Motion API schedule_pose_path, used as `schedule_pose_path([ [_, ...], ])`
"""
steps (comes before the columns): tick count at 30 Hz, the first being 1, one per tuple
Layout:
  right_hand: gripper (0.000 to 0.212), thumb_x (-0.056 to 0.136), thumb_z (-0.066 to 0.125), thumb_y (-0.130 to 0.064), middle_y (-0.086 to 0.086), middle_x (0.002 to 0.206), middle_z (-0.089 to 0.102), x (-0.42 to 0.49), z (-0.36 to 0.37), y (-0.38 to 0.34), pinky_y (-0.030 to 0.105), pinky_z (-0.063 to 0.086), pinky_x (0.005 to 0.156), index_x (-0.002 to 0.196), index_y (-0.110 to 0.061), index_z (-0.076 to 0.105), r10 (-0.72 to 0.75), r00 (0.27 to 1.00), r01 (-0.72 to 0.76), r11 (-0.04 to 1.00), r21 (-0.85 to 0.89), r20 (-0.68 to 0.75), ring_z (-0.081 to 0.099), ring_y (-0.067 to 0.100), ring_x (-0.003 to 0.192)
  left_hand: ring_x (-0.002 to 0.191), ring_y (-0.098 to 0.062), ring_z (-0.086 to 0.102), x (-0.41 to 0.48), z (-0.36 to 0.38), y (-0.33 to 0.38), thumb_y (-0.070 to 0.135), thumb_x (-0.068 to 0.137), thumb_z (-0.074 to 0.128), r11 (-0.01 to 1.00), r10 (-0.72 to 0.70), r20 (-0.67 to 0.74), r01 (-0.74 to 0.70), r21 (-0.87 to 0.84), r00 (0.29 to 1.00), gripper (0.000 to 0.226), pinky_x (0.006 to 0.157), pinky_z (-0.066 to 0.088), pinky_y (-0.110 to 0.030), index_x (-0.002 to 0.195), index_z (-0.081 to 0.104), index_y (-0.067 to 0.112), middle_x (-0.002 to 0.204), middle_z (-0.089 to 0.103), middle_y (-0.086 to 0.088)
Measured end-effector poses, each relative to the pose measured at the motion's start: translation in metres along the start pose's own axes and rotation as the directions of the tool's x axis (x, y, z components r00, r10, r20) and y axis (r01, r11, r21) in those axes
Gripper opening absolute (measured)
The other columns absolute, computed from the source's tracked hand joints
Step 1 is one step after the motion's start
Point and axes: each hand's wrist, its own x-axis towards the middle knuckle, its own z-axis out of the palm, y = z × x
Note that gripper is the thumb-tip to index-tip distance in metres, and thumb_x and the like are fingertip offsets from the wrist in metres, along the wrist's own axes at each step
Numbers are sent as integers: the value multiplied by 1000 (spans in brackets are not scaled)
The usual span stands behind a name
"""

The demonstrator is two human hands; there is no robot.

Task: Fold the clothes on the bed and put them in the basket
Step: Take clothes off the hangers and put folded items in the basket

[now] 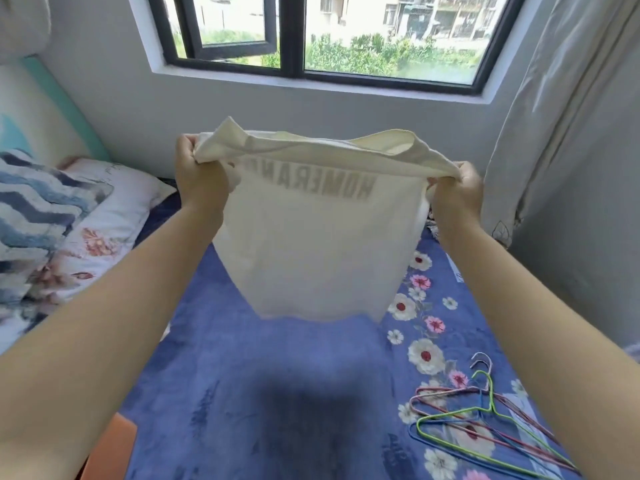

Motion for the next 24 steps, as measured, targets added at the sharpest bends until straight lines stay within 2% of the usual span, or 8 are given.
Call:
schedule_pose_path([
  [4,18,94,43,-9,-6,86,58,-30,-15,9,21,42,64,102,-14,57,-244,969,243,968,-61,-19,51,6,75,66,2,44,-24,-19,-5,-6,83,42,969,247,14,-247,-20,969,27,57,40,-18,82,39,21,79,48,9],
  [8,19,95,49,-12,-7,106,64,-70,-34,45,17,47,72,111,-10,59,-240,970,241,969,-53,26,57,-3,88,81,-4,52,-58,-57,-43,-7,91,50,958,287,99,-287,-9,953,32,68,44,-25,91,44,24,91,60,20],
  [11,17,94,52,-11,-13,96,62,-109,-44,88,10,44,63,109,-8,60,-180,979,188,979,-82,98,55,-16,74,86,-1,52,-100,-94,-86,-2,88,52,953,254,215,-282,112,943,34,74,43,-23,97,46,30,99,58,20],
  [15,45,74,45,-42,-7,107,63,-171,-56,173,23,39,75,107,-16,61,-68,972,124,962,-245,225,57,5,95,90,-3,53,-165,-156,-166,13,82,50,888,41,321,-181,423,946,32,74,41,-11,110,53,28,109,63,3],
  [17,61,71,41,-43,1,110,63,-204,-65,224,20,35,74,114,-7,62,2,951,115,926,-360,308,56,15,99,97,-4,55,-202,-189,-211,24,80,53,848,-157,365,-64,527,918,37,82,41,-19,117,58,27,118,63,8],
  [19,54,74,44,-35,8,113,65,-241,-75,275,24,33,73,116,-5,62,128,916,84,866,-493,381,59,22,100,100,6,53,-238,-222,-254,31,82,55,776,-409,368,106,622,835,37,92,39,-21,118,59,39,127,61,2],
  [21,40,78,48,-14,7,118,64,-273,-85,318,26,32,73,116,-12,60,286,851,63,777,-627,440,59,25,105,123,1,46,-273,-250,-293,9,89,55,586,-546,409,-16,810,731,52,103,34,-20,134,48,31,149,42,-4],
  [24,49,78,47,9,1,125,57,-323,-99,384,29,38,79,119,-15,56,518,659,155,617,-771,546,56,22,113,144,-24,28,-327,-283,-347,-14,86,39,330,-732,396,-220,918,555,79,111,31,-28,153,24,27,163,0,-1],
])
